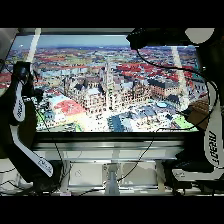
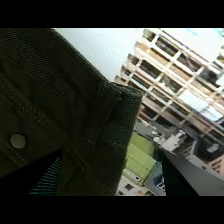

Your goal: Fold the clothes and pants, and hang the long-sleeved shirts on hangers.

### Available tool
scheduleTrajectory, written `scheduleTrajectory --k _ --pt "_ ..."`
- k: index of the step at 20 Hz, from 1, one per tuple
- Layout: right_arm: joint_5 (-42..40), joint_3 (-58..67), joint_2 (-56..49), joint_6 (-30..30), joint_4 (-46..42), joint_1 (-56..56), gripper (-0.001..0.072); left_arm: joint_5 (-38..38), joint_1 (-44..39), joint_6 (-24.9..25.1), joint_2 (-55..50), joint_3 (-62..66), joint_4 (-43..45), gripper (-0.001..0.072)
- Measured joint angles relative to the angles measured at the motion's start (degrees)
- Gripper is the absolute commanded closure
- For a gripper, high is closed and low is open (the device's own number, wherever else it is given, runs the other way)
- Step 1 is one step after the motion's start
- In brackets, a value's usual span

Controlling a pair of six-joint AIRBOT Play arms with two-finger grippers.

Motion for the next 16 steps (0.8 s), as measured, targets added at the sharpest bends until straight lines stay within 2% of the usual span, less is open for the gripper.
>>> scheduleTrajectory --k 3,4,5,6,8,9,10,12,16 --pt "-0.02 0.0 -0.02 0.0 0.02 0.0 0.0673 -0.33 0.02 -1.49 -0.2 -2.27 3.8 0.0006" --pt "-0.02 0.0 0.0 0.0 0.02 0.0 0.0673 -0.31 0.07 -1.68 -0.22 -2.71 4.61 0.0039" --pt "0.0 0.0 0.0 0.02 0.02 0.0 0.0672 -0.28 0.11 -1.9 -0.24 -3.04 5.31 0.0149" --pt "-0.02 0.0 0.0 0.0 0.02 0.0 0.0672 0.07 0.15 -2.03 -0.33 -3.32 5.62 0.0291" --pt "-0.02 0.0 -0.04 0.0 0.0 0.0 0.0673 0.37 0.22 -2.27 -0.37 -3.61 6.32 0.0394" --pt "-0.02 0.0 -0.04 0.02 0.02 0.0 0.0673 0.44 0.26 -2.38 -0.37 -3.69 6.75 0.0574" --pt "-0.02 0.0 -0.04 0.02 0.0 0.0 0.0672 0.46 0.31 -2.38 -0.37 -3.78 6.82 0.0644" --pt "0.0 0.0 -0.04 0.02 0.02 0.0 0.0672 0.55 0.31 -1.57 -0.37 -3.85 7.1 0.0644" --pt "-0.02 0.0 -0.04 0.02 0.0 0.0 0.0673 0.59 0.17 4.15 -0.07 -3.87 7.32 0.0645"
